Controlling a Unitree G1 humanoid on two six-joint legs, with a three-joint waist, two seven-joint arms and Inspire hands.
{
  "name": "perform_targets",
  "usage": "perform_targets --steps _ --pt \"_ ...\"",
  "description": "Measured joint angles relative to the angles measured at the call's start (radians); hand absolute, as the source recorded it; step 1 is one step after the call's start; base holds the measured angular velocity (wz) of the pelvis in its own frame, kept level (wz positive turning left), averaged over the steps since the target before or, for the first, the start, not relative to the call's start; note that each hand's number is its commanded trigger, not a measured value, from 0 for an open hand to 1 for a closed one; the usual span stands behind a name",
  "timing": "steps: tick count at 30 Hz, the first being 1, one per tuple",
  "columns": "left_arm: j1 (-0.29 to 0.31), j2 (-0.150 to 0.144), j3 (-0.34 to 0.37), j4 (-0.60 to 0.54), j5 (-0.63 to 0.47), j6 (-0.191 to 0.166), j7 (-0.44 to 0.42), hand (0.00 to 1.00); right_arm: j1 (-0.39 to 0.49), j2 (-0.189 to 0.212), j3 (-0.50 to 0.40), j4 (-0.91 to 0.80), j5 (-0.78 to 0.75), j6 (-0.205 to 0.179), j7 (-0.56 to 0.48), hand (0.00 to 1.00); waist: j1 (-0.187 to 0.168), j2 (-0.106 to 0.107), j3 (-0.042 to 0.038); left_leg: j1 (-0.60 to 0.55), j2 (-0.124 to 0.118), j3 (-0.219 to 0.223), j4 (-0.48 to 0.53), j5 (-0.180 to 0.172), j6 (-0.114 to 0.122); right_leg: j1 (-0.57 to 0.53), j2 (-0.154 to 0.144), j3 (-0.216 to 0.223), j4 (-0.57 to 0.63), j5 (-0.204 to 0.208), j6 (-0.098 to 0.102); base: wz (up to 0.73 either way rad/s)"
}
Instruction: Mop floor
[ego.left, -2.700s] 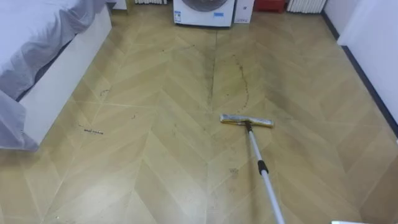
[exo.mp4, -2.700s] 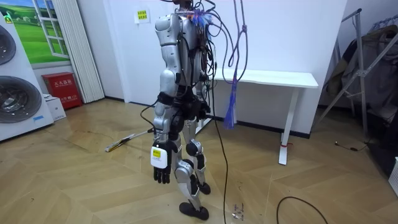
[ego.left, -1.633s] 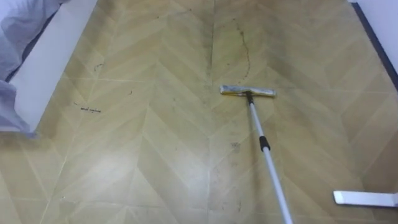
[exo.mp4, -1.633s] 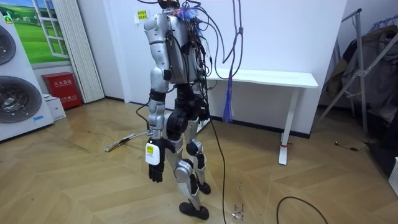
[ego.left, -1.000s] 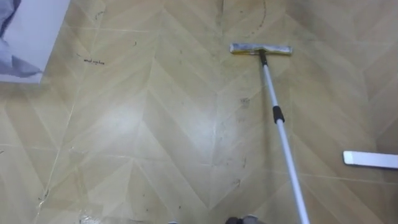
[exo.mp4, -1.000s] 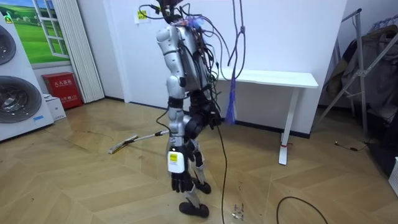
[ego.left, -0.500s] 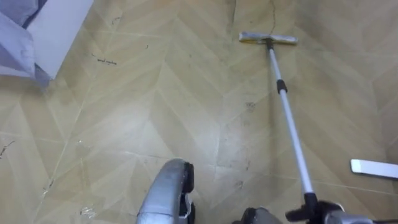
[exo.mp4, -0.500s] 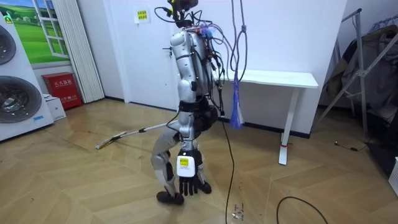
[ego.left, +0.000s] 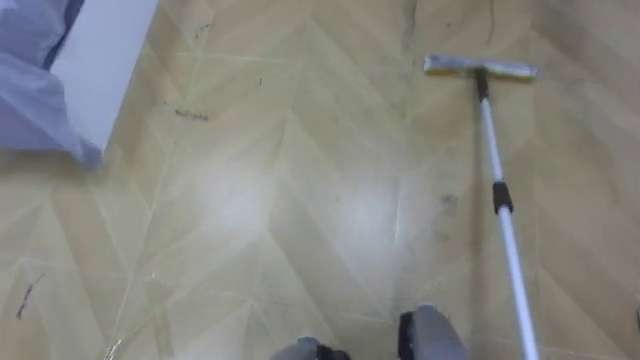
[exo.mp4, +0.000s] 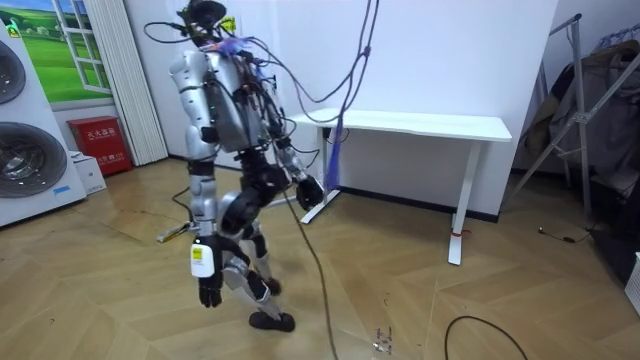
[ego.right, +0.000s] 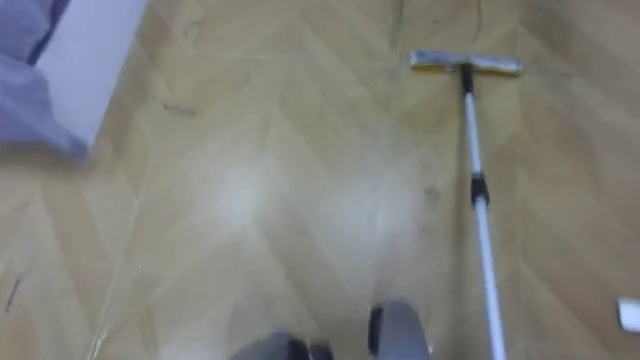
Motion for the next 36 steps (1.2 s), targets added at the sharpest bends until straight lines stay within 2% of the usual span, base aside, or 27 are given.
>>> perform_targets --steps 2,3,4,5,6,7,9,10,11,13,14,15,16,17,18,20,21,24,26,27,29,30,32,33,34,35,36 --pt "0.006 0.000 0.003 0.000 -0.005 0.021 0.002 0.00 -0.013 0.000 -0.012 0.000 0.000 0.020 -0.006 1.00 0.003 -0.004 -0.0019 0.040 0.005 -0.013 0.043 -0.043 -0.027 0.035 0.003 -0.022 -0.004 0.019 -0.017 0.05" --pt "0.011 0.008 0.001 -0.006 -0.015 0.026 0.004 0.00 -0.046 -0.001 -0.015 0.005 -0.004 0.028 -0.015 1.00 0.008 -0.011 0.0034 0.005 0.031 0.003 0.181 -0.014 -0.078 0.059 0.015 -0.023 0.035 -0.008 -0.022 -0.05" --pt "0.020 0.017 -0.007 -0.016 -0.036 0.033 0.016 0.00 -0.101 -0.008 -0.015 0.008 -0.008 0.047 -0.021 1.00 0.019 -0.031 0.0096 -0.065 0.062 0.011 0.367 0.110 -0.132 0.074 0.018 -0.021 0.084 -0.050 -0.044 -0.21" --pt "0.020 0.018 -0.008 -0.016 -0.047 0.035 0.025 0.00 -0.133 -0.016 -0.015 0.009 -0.013 0.055 -0.022 1.00 0.032 -0.047 0.0139 -0.100 0.068 0.011 0.442 0.193 -0.145 0.080 0.016 -0.016 0.103 -0.069 -0.050 -0.40" --pt "0.019 0.017 -0.013 -0.015 -0.082 0.032 0.040 0.00 -0.208 -0.035 -0.016 0.008 -0.027 0.066 -0.022 1.00 0.050 -0.073 0.0175 -0.177 0.066 0.010 0.555 0.363 -0.156 0.087 0.018 0.001 0.131 -0.096 -0.050 -0.37" --pt "0.018 0.020 -0.013 -0.021 -0.110 0.020 0.047 0.00 -0.290 -0.052 -0.017 0.004 -0.041 0.064 -0.029 1.00 0.065 -0.083 0.0180 -0.272 0.076 0.002 0.652 0.402 -0.154 0.090 0.022 0.005 0.152 -0.122 -0.052 -0.32" --pt "0.018 0.030 -0.005 -0.042 -0.117 0.009 0.061 0.00 -0.408 -0.063 -0.016 -0.007 -0.034 0.033 -0.029 1.00 0.109 -0.108 0.0334 -0.395 0.116 0.002 0.700 0.379 -0.138 0.103 0.042 0.033 0.164 -0.149 -0.054 -0.43" --pt "0.021 0.036 -0.005 -0.052 -0.128 0.005 0.068 0.00 -0.471 -0.061 -0.014 -0.016 -0.013 0.000 -0.029 1.00 0.122 -0.132 0.0464 -0.433 0.129 0.004 0.617 0.352 -0.137 0.126 0.046 0.048 0.157 -0.166 -0.043 -0.34" --pt "0.021 0.035 -0.005 -0.051 -0.127 0.004 0.068 0.00 -0.488 -0.064 -0.013 -0.028 0.004 -0.013 -0.027 1.00 0.125 -0.134 0.0476 -0.438 0.127 -0.001 0.539 0.338 -0.140 0.146 0.046 0.049 0.147 -0.174 -0.035 0.00" --pt "0.021 0.036 -0.002 -0.050 -0.124 -0.006 0.057 0.00 -0.494 -0.073 -0.005 -0.062 0.076 -0.026 -0.007 1.00 0.151 -0.131 0.0431 -0.347 0.127 -0.027 0.080 0.333 -0.142 0.242 0.042 0.034 0.087 -0.213 -0.010 0.18" --pt "0.025 0.038 -0.002 -0.048 -0.122 -0.008 0.051 0.00 -0.488 -0.073 -0.001 -0.062 0.088 -0.021 0.000 1.00 0.148 -0.125 0.0398 -0.318 0.126 -0.035 -0.019 0.336 -0.142 0.269 0.039 0.025 0.075 -0.229 -0.004 0.40" --pt "0.014 0.047 -0.002 -0.035 -0.118 0.000 0.035 0.00 -0.451 -0.071 0.006 -0.062 0.116 -0.020 0.009 1.00 0.130 -0.132 0.0349 -0.296 0.102 -0.012 -0.025 0.311 -0.061 0.311 0.007 0.011 0.061 -0.261 0.025 0.74" --pt "-0.004 0.047 0.000 -0.033 -0.099 0.001 0.027 0.00 -0.399 -0.079 0.003 -0.060 0.129 -0.020 0.014 1.00 0.119 -0.128 0.0327 -0.274 0.081 0.003 -0.020 0.283 -0.035 0.342 -0.010 0.016 0.056 -0.268 0.036 0.84" --pt "-0.011 0.047 0.000 -0.031 -0.092 0.001 0.023 0.00 -0.375 -0.081 0.004 -0.050 0.135 -0.020 0.014 1.00 0.116 -0.122 0.0299 -0.262 0.069 0.009 -0.015 0.269 -0.020 0.353 -0.016 0.025 0.060 -0.263 0.045 0.66" --pt "-0.016 0.044 -0.001 -0.037 -0.075 -0.003 0.020 0.00 -0.328 -0.087 0.005 -0.014 0.144 -0.021 0.021 1.00 0.112 -0.113 0.0210 -0.230 0.048 0.023 -0.008 0.233 0.000 0.369 -0.028 0.040 0.098 -0.242 0.079 0.35" --pt "-0.026 0.033 0.004 -0.043 -0.057 -0.005 0.022 0.00 -0.254 -0.102 0.012 0.046 0.134 -0.021 0.018 1.00 0.108 -0.084 0.0039 -0.172 0.013 0.027 -0.009 0.188 0.021 0.367 -0.046 0.070 0.190 -0.161 0.092 0.19" --pt "-0.027 0.028 0.015 -0.046 -0.059 -0.011 0.025 0.00 -0.195 -0.105 0.016 0.055 0.114 -0.020 0.000 1.00 0.102 -0.055 -0.0075 -0.141 -0.001 0.013 -0.013 0.162 0.029 0.352 -0.040 0.093 0.254 -0.099 0.097 0.06" --pt "-0.029 0.026 0.032 -0.054 -0.057 -0.016 0.054 0.00 -0.091 -0.078 0.026 0.051 0.109 -0.020 -0.035 1.00 0.060 -0.022 -0.0065 -0.067 -0.022 0.001 -0.071 0.143 0.036 0.237 -0.036 0.094 0.309 -0.095 0.097 -0.02" --pt "-0.028 0.025 0.033 -0.054 -0.057 -0.011 0.061 0.00 -0.048 -0.050 0.026 0.038 0.109 -0.017 -0.042 1.00 0.048 -0.017 -0.0035 -0.017 -0.019 0.000 -0.122 0.140 0.031 0.183 -0.021 0.089 0.210 -0.093 0.093 -0.12" --pt "-0.027 0.021 0.033 -0.053 -0.057 -0.007 0.060 0.00 -0.034 -0.036 0.026 0.037 0.102 -0.009 -0.041 1.00 0.034 -0.024 0.0011 0.008 -0.016 -0.001 -0.145 0.137 0.026 0.164 -0.015 0.083 0.100 -0.081 0.078 -0.13" --pt "-0.023 0.018 0.034 -0.054 -0.049 0.000 0.060 0.00 -0.029 -0.020 0.024 0.037 0.089 0.005 -0.040 1.00 0.029 -0.026 0.0016 0.038 -0.011 -0.001 -0.156 0.119 0.011 0.150 -0.003 0.060 -0.073 -0.036 0.052 -0.11" --pt "-0.022 0.015 0.036 -0.053 -0.041 0.013 0.060 0.00 -0.031 -0.015 0.018 0.036 0.079 0.019 -0.038 1.00 0.027 -0.033 0.0037 0.054 -0.008 -0.004 -0.149 0.100 0.002 0.145 0.001 0.040 -0.126 0.016 0.034 0.00" --pt "-0.015 0.012 0.037 -0.052 -0.038 0.041 0.061 0.00 -0.052 -0.016 0.001 0.030 0.061 0.045 -0.041 1.00 0.040 -0.034 -0.0012 0.073 0.011 -0.020 -0.116 0.062 -0.024 0.173 0.009 0.006 -0.130 0.037 0.021 -0.11" --pt "-0.012 0.017 0.036 -0.047 -0.044 0.055 0.064 0.00 -0.092 -0.018 -0.006 0.040 0.044 0.057 -0.041 1.00 0.053 -0.043 0.0020 0.068 0.026 -0.022 -0.042 0.049 -0.043 0.191 0.006 -0.017 -0.107 0.022 0.005 -0.33" --pt "-0.011 0.022 0.035 -0.041 -0.064 0.066 0.070 0.00 -0.148 -0.025 -0.011 0.049 0.024 0.062 -0.043 1.00 0.056 -0.048 0.0049 0.006 0.054 -0.022 0.111 0.077 -0.087 0.197 0.010 -0.040 -0.064 -0.010 -0.013 -0.28" --pt "-0.010 0.026 0.033 -0.040 -0.072 0.069 0.074 0.00 -0.173 -0.029 -0.013 0.054 0.016 0.065 -0.042 1.00 0.058 -0.056 0.0054 -0.024 0.067 -0.021 0.193 0.107 -0.106 0.197 0.012 -0.039 -0.037 -0.031 -0.018 -0.11" --pt "-0.008 0.029 0.019 -0.041 -0.095 0.068 0.089 0.00 -0.229 -0.038 -0.011 0.054 0.009 0.067 -0.042 1.00 0.068 -0.071 0.0064 -0.086 0.086 -0.022 0.337 0.196 -0.130 0.198 0.014 -0.036 0.014 -0.074 -0.028 -0.08"
